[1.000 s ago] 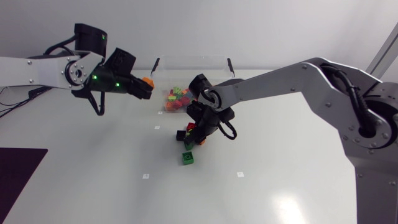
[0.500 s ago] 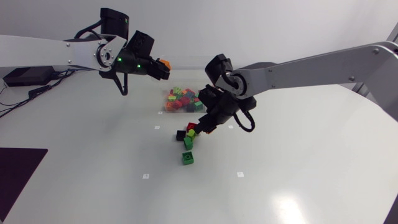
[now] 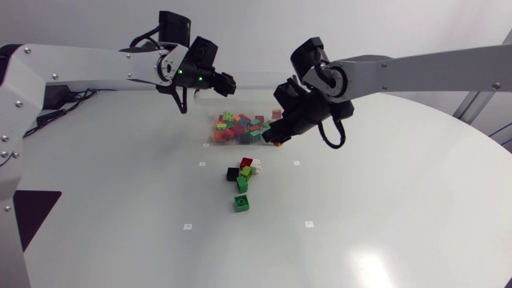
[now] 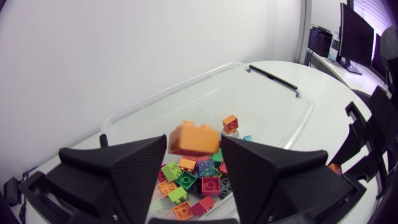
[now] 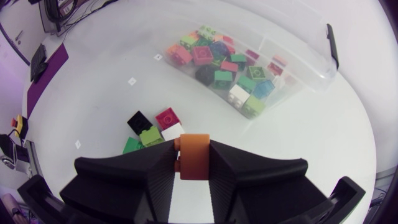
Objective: Place the duplo bricks in the container
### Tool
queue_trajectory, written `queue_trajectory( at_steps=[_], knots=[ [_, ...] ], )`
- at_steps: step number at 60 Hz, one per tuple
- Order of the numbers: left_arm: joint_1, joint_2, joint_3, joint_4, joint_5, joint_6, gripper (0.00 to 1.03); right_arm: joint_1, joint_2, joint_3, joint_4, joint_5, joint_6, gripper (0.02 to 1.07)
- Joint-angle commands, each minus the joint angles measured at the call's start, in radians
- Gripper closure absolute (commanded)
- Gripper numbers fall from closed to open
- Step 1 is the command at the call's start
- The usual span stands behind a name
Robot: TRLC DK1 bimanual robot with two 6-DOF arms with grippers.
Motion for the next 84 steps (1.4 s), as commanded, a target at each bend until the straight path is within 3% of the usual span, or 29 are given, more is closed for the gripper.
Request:
queue_trajectory(
  at_steps=[1,15,35,50,72,79,84],
  knots=[
    [0.0,0.013,0.015,-0.005,-0.004,-0.016,0.05,-0.019,-0.025,0.045,0.028,-0.014,0.036,0.96],
    [0.023,-0.168,-0.177,0.016,-0.002,0.045,0.05,-0.051,-0.022,0.114,0.09,-0.031,0.067,0.96],
    [-0.011,-0.386,-0.47,-0.056,0.029,0.292,0.05,-0.072,0.058,0.259,0.116,-0.036,0.085,0.96],
    [-0.029,-0.4,-0.551,-0.143,0.085,0.438,0.05,-0.074,0.131,0.329,0.166,-0.023,0.087,0.96],
    [-0.049,-0.325,-0.607,-0.165,0.134,0.608,0.05,-0.071,0.297,0.533,0.14,-0.008,0.095,0.95],
    [-0.047,-0.276,-0.608,-0.16,0.145,0.677,0.06,-0.072,0.338,0.601,0.111,-0.002,0.095,0.83],
    [-0.047,-0.245,-0.599,-0.16,0.151,0.717,0.06,-0.068,0.365,0.642,0.094,0.01,0.095,0.65]
  ],
)
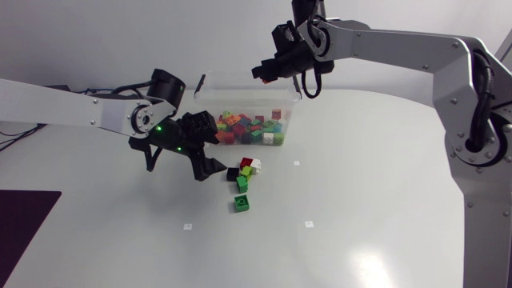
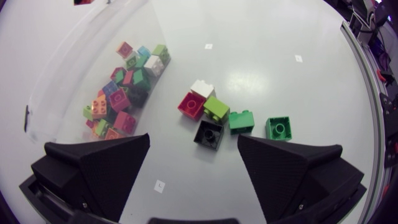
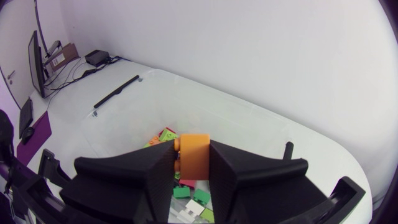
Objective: Place the duplo bricks in the container
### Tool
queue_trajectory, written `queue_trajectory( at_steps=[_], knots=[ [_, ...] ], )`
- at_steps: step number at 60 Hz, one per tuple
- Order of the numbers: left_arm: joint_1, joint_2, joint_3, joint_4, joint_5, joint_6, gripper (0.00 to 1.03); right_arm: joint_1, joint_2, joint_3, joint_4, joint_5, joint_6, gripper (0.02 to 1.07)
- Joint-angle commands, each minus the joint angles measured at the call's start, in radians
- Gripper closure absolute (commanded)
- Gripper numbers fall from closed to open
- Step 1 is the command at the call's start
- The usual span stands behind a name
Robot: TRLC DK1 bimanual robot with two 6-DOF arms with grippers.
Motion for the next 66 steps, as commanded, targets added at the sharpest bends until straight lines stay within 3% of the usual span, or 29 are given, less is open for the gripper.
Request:
queue_trajectory(
  at_steps=[1,8,11,29,51,66],
  knots=[
    [-0.004,0.049,-0.016,-0.003,0.018,0.077,0.06,0.002,0.045,0.058,-0.024,0.019,0.019,0.61],
    [-0.012,0.092,-0.003,-0.003,0.027,0.145,0.06,0.01,0.047,0.072,-0.044,0.028,0.019,0.21],
    [-0.017,0.104,0.002,-0.003,0.029,0.166,0.06,0.01,0.027,0.055,-0.044,0.028,0.018,0.15],
    [-0.03,0.193,0.062,-0.013,0.038,0.263,0.06,0.008,-0.217,-0.264,0.032,0.022,0.013,0.14],
    [-0.003,0.342,0.286,-0.218,0.093,0.361,0.07,0.01,-0.536,-0.757,0.123,-0.01,-0.013,0.14],
    [-0.007,0.415,0.372,-0.295,0.107,0.377,0.12,0.014,-0.567,-0.941,0.161,-0.084,-0.152,0.14]
  ],
)
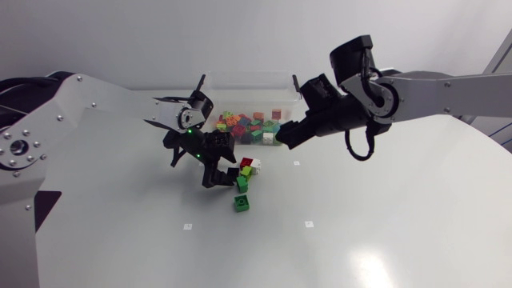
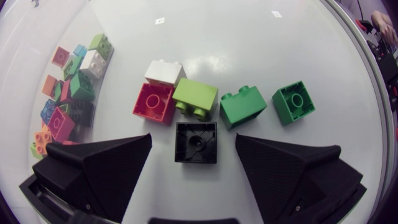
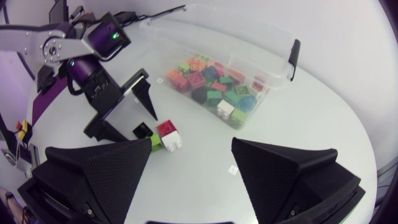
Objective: Place the duplo bricks in the container
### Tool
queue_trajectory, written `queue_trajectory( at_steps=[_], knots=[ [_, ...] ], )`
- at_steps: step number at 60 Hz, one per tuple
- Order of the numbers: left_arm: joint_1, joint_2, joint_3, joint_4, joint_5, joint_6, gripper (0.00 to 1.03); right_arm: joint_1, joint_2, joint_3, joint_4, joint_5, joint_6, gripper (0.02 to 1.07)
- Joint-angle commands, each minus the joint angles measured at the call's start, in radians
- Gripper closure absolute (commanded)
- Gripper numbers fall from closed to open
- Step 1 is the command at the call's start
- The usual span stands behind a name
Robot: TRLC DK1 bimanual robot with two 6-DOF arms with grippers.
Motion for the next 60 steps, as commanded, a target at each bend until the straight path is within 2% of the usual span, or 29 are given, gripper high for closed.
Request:
queue_trajectory(
  at_steps=[1,8,24,31,45,60],
  knots=[
    [0.001,0.052,0.043,-0.032,0.013,0.038,0.13,0.008,-0.001,-0.049,0.018,-0.022,-0.074,0.14],
    [-0.002,0.073,0.072,-0.072,0.013,0.038,0.21,0.021,0.053,-0.066,0.044,-0.027,-0.128,0.14],
    [0.003,0.075,0.098,-0.166,0.015,0.061,0.57,0.039,0.222,-0.034,0.109,-0.03,-0.229,0.14],
    [0.016,0.066,0.098,-0.224,0.015,0.082,0.67,0.042,0.26,0.0,0.106,-0.032,-0.253,0.14],
    [0.042,0.004,0.064,-0.287,0.015,0.095,0.67,0.057,0.341,0.089,0.075,-0.05,-0.293,0.14],
    [0.061,-0.082,0.014,-0.298,0.015,0.084,0.67,0.071,0.41,0.166,0.009,-0.064,-0.352,0.15]
  ],
)
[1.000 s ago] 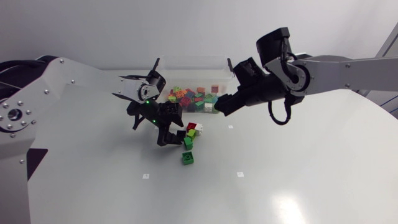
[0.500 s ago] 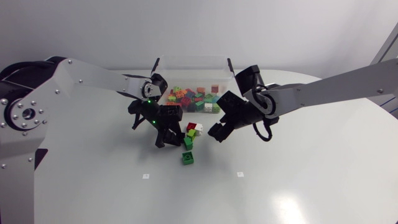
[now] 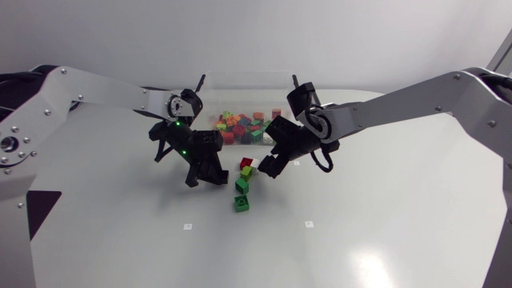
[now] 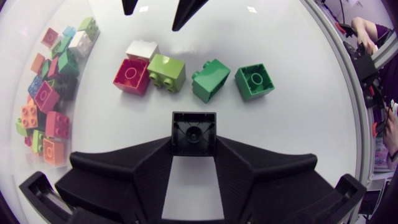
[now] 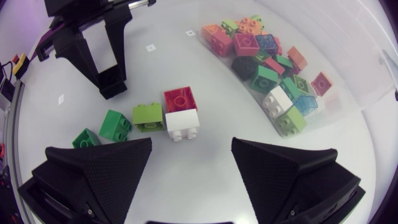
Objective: Place the duplo bricks in the container
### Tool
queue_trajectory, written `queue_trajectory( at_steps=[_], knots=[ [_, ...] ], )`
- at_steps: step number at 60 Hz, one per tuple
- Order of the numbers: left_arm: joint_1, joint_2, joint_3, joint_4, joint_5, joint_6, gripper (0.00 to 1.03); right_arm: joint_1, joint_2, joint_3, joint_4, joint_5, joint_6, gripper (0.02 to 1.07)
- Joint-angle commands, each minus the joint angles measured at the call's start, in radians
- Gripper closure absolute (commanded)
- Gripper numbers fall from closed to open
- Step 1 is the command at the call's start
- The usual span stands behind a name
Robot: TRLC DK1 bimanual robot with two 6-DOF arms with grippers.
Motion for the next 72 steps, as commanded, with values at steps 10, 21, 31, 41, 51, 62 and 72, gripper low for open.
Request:
queue_trajectory(
  at_steps=[10,21,31,41,51,62,72],
  knots=[
    [0.021,-0.128,-0.078,-0.024,0.007,0.013,0.67,0.022,0.075,0.068,-0.077,-0.016,-0.087,0.18],
    [0.035,-0.229,-0.136,-0.027,0.016,0.011,0.67,0.025,0.117,0.13,-0.118,-0.015,-0.114,0.21],
    [0.041,-0.307,-0.171,-0.035,0.027,0.005,0.67,0.027,0.149,0.199,-0.193,-0.013,-0.137,0.25],
    [0.039,-0.378,-0.191,-0.048,0.039,0.002,0.67,0.032,0.2,0.283,-0.282,0.005,-0.153,0.38],
    [0.039,-0.408,-0.207,-0.05,0.041,0.002,0.67,0.041,0.247,0.335,-0.338,0.037,-0.175,0.39],
    [0.038,-0.419,-0.214,-0.05,0.041,0.001,0.67,0.045,0.275,0.395,-0.387,0.042,-0.193,0.44],
    [0.033,-0.436,-0.216,-0.05,0.043,-0.006,0.67,0.061,0.31,0.46,-0.426,0.053,-0.202,0.56]
  ],
)
